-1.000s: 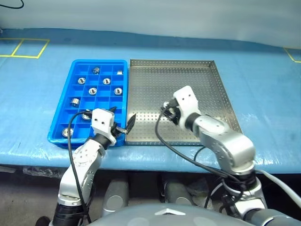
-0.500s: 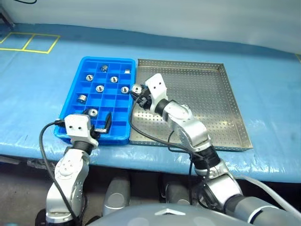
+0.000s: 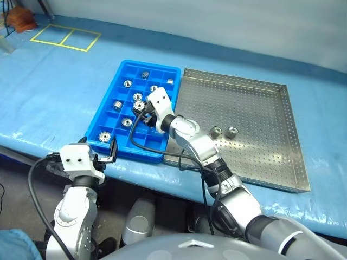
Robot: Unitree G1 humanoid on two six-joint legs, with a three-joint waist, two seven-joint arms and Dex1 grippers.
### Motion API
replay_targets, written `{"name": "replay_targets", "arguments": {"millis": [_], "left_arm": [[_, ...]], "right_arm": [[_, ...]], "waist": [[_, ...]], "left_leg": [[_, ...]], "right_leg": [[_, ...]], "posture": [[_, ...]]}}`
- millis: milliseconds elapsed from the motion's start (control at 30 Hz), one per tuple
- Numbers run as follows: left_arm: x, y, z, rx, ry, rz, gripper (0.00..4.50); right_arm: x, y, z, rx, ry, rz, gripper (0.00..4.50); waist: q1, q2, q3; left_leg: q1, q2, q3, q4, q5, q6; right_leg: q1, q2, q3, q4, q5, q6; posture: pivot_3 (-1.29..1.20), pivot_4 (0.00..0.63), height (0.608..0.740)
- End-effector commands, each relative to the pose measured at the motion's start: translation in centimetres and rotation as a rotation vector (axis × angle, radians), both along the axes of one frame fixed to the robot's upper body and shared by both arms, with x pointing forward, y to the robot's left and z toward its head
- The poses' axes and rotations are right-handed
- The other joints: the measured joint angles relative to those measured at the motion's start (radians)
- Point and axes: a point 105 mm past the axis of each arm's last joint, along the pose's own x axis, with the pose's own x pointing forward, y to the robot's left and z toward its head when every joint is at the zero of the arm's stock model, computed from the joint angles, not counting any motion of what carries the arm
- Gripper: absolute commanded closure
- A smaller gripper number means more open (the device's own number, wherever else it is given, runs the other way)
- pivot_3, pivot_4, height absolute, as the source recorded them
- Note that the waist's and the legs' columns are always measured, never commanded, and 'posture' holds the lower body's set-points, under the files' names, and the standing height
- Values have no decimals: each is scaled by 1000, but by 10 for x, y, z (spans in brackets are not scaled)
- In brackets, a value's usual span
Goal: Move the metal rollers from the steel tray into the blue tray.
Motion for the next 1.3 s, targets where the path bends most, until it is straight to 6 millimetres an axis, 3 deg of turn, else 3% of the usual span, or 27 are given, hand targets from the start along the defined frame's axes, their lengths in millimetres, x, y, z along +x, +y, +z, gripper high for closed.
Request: {"name": "replay_targets", "arguments": {"millis": [33,267,533,833,1133,1167,1300], "left_arm": [[-3,-5,17,7,-68,-5,0],[1,-10,17,2,-69,-26,0],[7,-14,16,-4,-66,-50,0],[12,-19,14,-8,-63,-86,0],[15,-22,13,-13,-59,-104,0],[15,-23,13,-14,-59,-106,0],[15,-23,12,-15,-57,-110,0]], "right_arm": [[8,1,16,45,-49,-9,2787],[21,-13,6,8,-41,-69,2787],[22,-38,-2,-22,-32,-105,2787],[26,-62,-3,-55,-30,-173,2787],[20,-58,-22,-109,34,-151,2787],[19,-58,-23,-112,35,-150,2044],[19,-63,-18,-105,23,-162,742]], "waist": [[26,0,0],[105,0,0],[157,0,0],[166,0,0],[166,0,0],[166,0,0],[166,0,-1]], "left_leg": [[0,0,0,0,0,0],[-2,2,0,0,-2,-4],[-5,3,1,0,-3,-6],[-11,3,0,0,-2,-8],[-11,3,0,0,-2,-8],[-11,3,0,0,-2,-8],[-11,3,0,0,-2,-8]], "right_leg": [[0,0,0,0,0,0],[-3,1,-2,-1,-1,-2],[-9,1,-4,-1,-2,-3],[-12,1,-5,1,0,0],[-13,1,-5,1,1,1],[-13,1,-5,1,1,1],[-13,1,-5,1,1,1]], "posture": [[604,150,740],[594,150,740],[552,150,740],[521,150,740],[516,150,740],[516,150,740],[516,150,740]]}}
